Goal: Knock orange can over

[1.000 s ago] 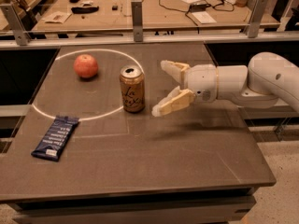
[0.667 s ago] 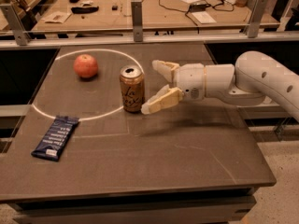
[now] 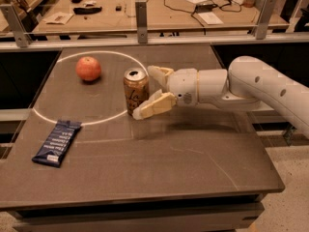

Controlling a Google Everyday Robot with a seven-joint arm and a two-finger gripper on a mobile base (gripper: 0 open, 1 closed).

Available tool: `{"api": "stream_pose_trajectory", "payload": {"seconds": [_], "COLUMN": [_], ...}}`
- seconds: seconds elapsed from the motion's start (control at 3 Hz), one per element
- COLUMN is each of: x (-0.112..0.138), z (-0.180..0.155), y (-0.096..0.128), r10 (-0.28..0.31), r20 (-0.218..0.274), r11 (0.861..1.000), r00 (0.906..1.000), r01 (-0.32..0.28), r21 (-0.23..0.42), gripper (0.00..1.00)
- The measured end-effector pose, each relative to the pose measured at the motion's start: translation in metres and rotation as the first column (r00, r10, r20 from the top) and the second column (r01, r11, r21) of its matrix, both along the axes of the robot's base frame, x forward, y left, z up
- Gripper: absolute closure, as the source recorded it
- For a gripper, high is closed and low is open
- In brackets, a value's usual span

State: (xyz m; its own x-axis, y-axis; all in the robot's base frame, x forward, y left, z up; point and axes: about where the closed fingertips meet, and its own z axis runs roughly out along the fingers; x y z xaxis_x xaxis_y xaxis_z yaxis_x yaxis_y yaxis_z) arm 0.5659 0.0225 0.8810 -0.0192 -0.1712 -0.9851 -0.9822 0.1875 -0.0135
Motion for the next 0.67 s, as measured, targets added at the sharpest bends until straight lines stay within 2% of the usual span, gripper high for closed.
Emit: {"api": "stream_pose_trajectory", "payload": {"seconds": [0.33, 0.67], "x": [-0.002, -0.003], "z": [-0.002, 0.002], "y": [0.012, 0.024], "r10": [0.002, 0.002], "r20": [-0.009, -0.009], "r11": [1.000, 1.000], "r00": [1.0000, 1.0000], "r01": [-0.002, -0.002], "r21": [0.013, 0.028], "gripper": [0.00, 0.16]}}
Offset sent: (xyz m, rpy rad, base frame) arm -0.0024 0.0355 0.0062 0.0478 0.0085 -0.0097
